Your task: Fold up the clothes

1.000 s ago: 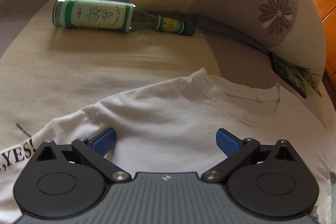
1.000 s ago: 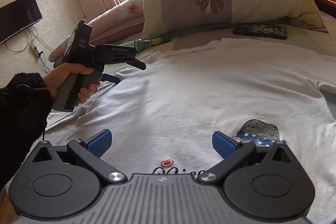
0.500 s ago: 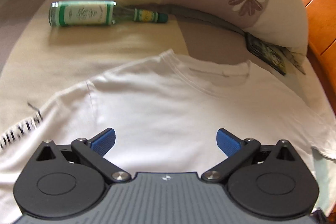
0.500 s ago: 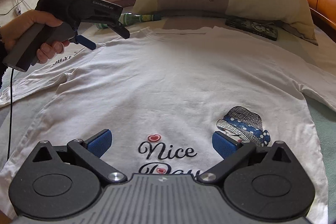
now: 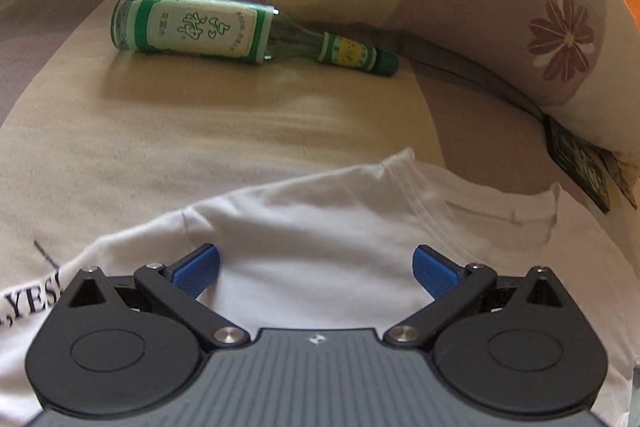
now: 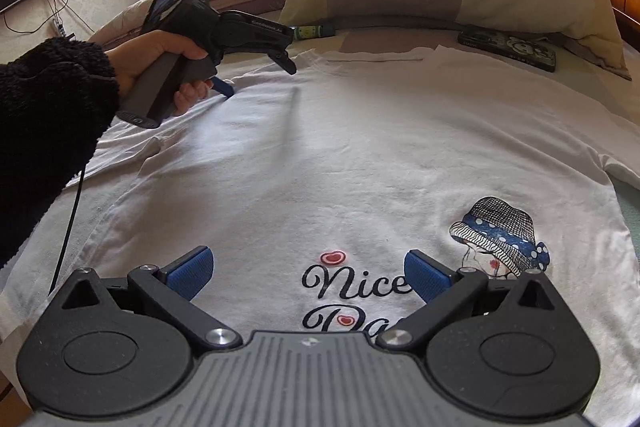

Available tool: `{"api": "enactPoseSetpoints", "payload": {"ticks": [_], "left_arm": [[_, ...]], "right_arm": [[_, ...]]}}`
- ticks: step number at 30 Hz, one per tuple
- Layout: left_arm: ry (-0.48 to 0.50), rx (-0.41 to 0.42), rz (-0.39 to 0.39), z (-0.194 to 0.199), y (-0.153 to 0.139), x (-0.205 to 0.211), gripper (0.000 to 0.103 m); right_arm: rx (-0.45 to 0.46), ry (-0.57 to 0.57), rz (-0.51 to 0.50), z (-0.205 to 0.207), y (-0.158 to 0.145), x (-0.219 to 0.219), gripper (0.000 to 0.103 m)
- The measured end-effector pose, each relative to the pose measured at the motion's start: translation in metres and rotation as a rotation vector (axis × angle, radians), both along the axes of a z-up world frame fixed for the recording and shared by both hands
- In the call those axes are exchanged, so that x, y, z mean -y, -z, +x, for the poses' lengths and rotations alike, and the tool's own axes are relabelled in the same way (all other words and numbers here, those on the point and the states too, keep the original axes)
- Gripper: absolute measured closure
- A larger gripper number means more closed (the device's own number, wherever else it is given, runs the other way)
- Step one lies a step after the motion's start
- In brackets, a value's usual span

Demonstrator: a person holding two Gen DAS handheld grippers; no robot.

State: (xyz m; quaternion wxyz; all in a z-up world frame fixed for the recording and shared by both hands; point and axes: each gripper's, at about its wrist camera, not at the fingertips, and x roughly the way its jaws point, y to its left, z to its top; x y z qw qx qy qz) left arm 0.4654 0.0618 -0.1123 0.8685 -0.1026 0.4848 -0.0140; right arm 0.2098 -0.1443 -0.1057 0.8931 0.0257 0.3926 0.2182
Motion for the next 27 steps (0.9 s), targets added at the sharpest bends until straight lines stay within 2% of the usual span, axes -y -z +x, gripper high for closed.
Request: {"api": "enactPoseSetpoints", "payload": {"ticks": [6, 9, 12, 14, 16, 19, 24, 27], "left_arm": [[0.016, 0.013, 0.069, 0.014, -0.007, 0.0, 0.002], [0.033, 0.04, 0.047, -0.008, -0.033, -0.013, 0.001], [-0.007, -0.017, -0.01, -0.027, -0.041, -0.032, 0.001], [-0.021, -0.08, -0.061, -0.036, -0.032, -0.043, 0.001], [-0.047, -0.096, -0.071, -0.042, -0.018, -0.053, 0.001], [-0.105, -0.078, -0.096, -0.041, 0.007, -0.072, 0.001], [-0.179, 0.027, -0.048, -0.031, 0.002, -0.089, 0.001], [-0.197, 0.035, -0.033, -0.042, -0.011, -0.097, 0.001]], "right_arm": [[-0.008, 0.008, 0.004, 0.003, 0.003, 0.0, 0.0], [0.003, 0.012, 0.011, 0.001, 0.0, 0.003, 0.0], [-0.001, 0.016, 0.007, 0.0, 0.0, 0.004, 0.0], [-0.005, 0.016, 0.003, 0.0, 0.0, 0.004, 0.0], [-0.002, 0.018, -0.001, 0.0, 0.0, 0.004, 0.0], [-0.005, 0.023, -0.001, 0.001, 0.001, 0.005, 0.0], [-0.018, 0.029, 0.008, 0.005, 0.004, 0.004, 0.0], [-0.012, 0.022, 0.002, 0.005, 0.004, 0.003, 0.0]]}}
